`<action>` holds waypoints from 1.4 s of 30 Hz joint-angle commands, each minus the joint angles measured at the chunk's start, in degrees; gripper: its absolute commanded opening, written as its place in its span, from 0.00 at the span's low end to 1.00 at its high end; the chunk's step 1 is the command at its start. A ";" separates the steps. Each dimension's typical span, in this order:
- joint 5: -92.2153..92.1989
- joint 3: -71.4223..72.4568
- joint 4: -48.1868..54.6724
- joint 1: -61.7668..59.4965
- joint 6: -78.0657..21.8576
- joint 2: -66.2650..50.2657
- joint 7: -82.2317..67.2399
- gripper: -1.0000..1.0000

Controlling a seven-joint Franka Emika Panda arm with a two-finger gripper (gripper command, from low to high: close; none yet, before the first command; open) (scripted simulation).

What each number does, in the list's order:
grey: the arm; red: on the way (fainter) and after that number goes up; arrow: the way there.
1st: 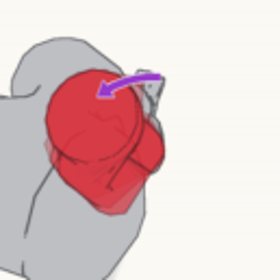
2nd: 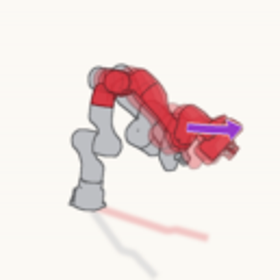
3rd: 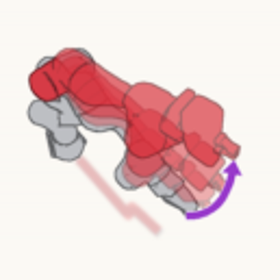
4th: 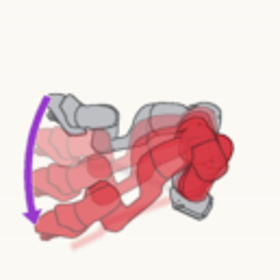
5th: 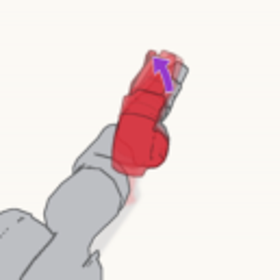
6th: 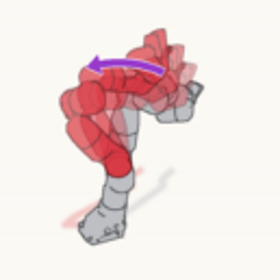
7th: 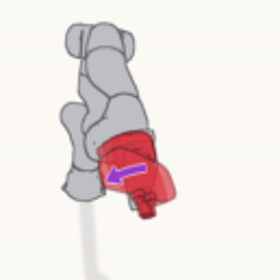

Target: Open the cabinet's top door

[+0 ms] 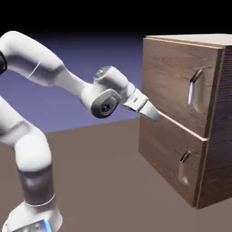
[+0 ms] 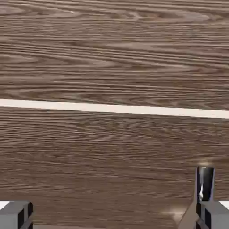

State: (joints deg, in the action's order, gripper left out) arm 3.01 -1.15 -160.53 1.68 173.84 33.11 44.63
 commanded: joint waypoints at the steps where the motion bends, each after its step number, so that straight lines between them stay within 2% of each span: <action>1: 2.50 -0.96 0.39 0.82 -0.14 0.37 1.80 1.00; 42: 104.66 -40.08 16.29 34.54 -5.79 15.66 75.60 1.00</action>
State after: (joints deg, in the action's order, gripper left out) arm 107.66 -41.23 -144.24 36.22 168.05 48.76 120.22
